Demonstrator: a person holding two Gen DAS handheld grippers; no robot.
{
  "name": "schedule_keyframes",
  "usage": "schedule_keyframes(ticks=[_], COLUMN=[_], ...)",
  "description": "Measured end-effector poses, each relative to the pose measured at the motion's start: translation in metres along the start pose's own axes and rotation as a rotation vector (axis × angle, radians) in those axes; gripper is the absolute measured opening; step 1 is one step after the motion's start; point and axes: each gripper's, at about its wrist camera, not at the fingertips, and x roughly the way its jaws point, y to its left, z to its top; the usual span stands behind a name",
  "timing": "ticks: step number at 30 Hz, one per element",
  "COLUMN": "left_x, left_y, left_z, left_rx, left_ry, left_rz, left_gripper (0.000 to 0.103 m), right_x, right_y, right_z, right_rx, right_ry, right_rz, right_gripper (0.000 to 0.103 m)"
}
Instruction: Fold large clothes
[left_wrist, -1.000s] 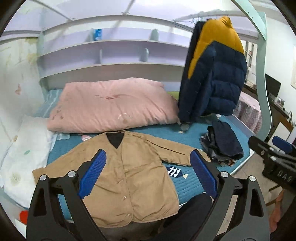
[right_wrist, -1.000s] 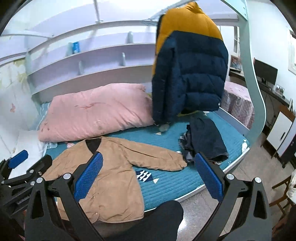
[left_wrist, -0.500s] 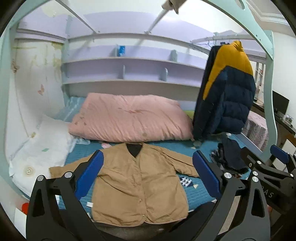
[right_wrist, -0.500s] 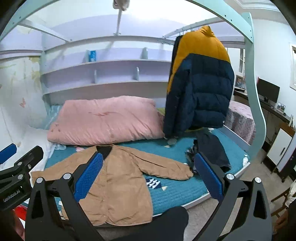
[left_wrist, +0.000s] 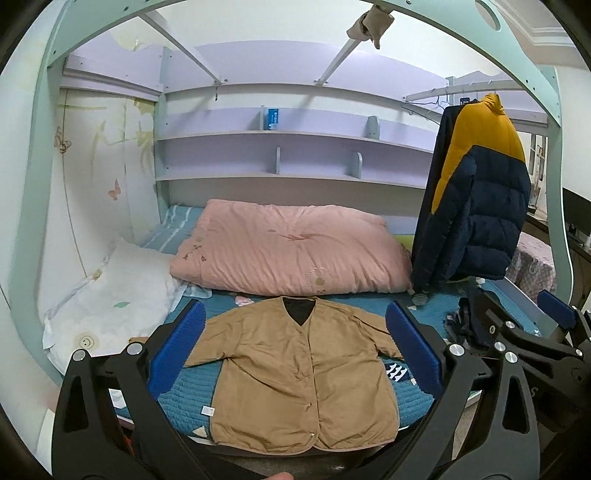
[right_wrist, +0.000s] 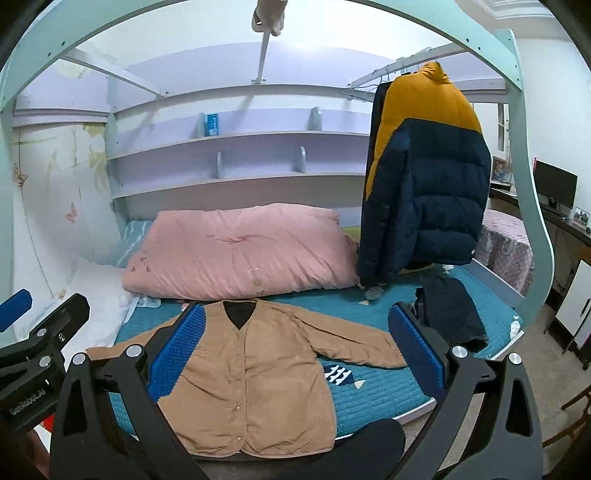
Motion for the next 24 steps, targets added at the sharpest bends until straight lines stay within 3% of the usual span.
schedule_keyframes(ticks=[24], left_x=[0.0028], left_y=[0.0076], left_z=[0.0017], left_rx=[-0.005], left_ry=[0.015], left_rz=[0.009], left_gripper=[0.098], right_x=[-0.0015], right_y=[0.0097], right_z=[-0.0024], right_rx=[-0.001], right_ry=[-0.004], right_rz=[0.004], right_gripper=[0.096])
